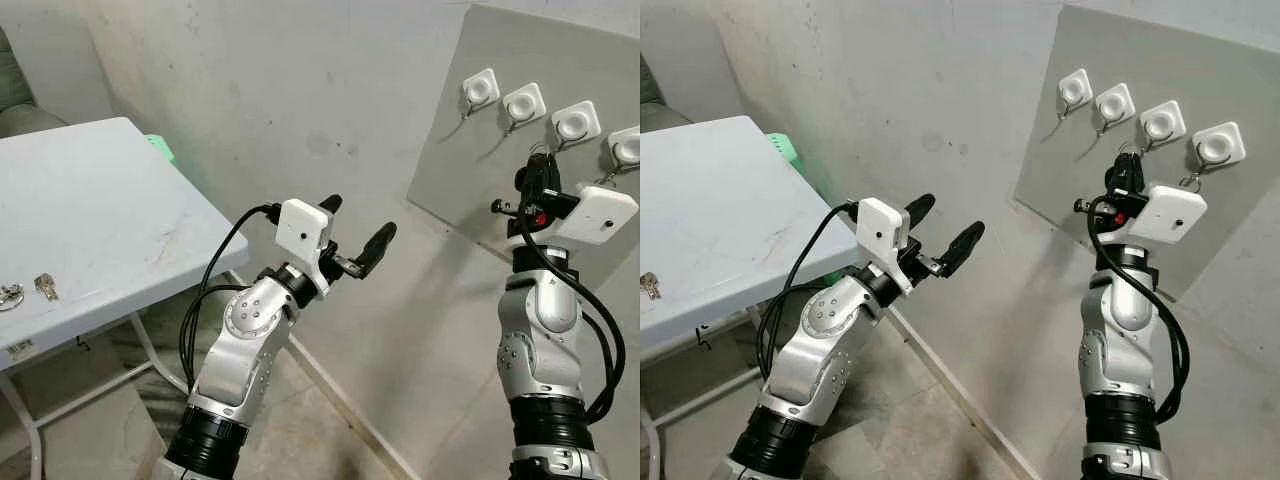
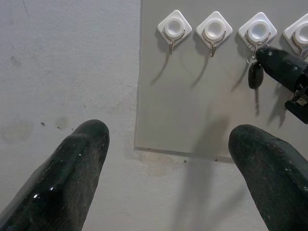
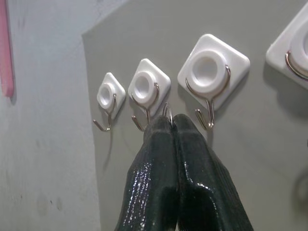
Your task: Hang keys on a hook
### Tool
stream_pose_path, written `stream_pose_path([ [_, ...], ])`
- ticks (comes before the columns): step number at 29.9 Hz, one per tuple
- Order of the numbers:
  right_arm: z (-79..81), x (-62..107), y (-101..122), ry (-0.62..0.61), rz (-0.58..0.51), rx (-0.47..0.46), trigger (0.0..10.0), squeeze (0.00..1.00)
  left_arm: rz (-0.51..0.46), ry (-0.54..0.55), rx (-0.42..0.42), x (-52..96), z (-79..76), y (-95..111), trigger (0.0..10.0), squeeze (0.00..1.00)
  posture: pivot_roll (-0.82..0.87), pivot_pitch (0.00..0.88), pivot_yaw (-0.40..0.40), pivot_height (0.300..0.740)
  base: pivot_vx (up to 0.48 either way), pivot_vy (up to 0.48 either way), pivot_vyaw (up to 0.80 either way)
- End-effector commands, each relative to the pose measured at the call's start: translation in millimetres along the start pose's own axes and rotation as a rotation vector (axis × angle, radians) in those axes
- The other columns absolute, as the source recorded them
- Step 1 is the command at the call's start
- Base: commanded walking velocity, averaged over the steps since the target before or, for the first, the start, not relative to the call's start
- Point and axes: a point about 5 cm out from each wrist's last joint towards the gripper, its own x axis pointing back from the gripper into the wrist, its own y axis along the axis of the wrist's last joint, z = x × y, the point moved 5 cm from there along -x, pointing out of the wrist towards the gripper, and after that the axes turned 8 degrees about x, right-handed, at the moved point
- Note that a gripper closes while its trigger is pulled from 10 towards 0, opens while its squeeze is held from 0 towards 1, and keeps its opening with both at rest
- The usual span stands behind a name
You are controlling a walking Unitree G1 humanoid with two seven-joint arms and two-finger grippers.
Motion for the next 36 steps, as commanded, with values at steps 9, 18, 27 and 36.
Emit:
stream_pose_path([
  [9,-3.7,-8.2,-1,-0.018,0.019,-0.060,10.0,0.00,-0.027,-0.018,0.003,-3.0,-6.7,10,10.0,0.00,0.03,0.016,-0.077,0.740,0.000,0.000,0.00],
  [18,0.0,-18.5,7,0.003,-0.012,-0.054,10.0,0.00,-0.027,-0.012,0.006,-1.4,-6.8,10,10.0,0.00,0.03,0.022,-0.083,0.740,0.000,0.000,0.00],
  [27,-5.8,-18.8,2,-0.049,0.010,-0.107,10.0,0.00,-0.027,-0.001,0.010,-0.3,-5.7,10,10.0,0.00,0.04,0.025,-0.087,0.740,0.000,0.000,0.00],
  [36,-13.7,-13.4,-12,-0.139,0.067,-0.246,10.0,0.00,-0.026,0.000,0.016,0.4,-5.4,10,10.0,0.00,0.04,0.029,-0.087,0.740,0.000,0.000,0.00],
])
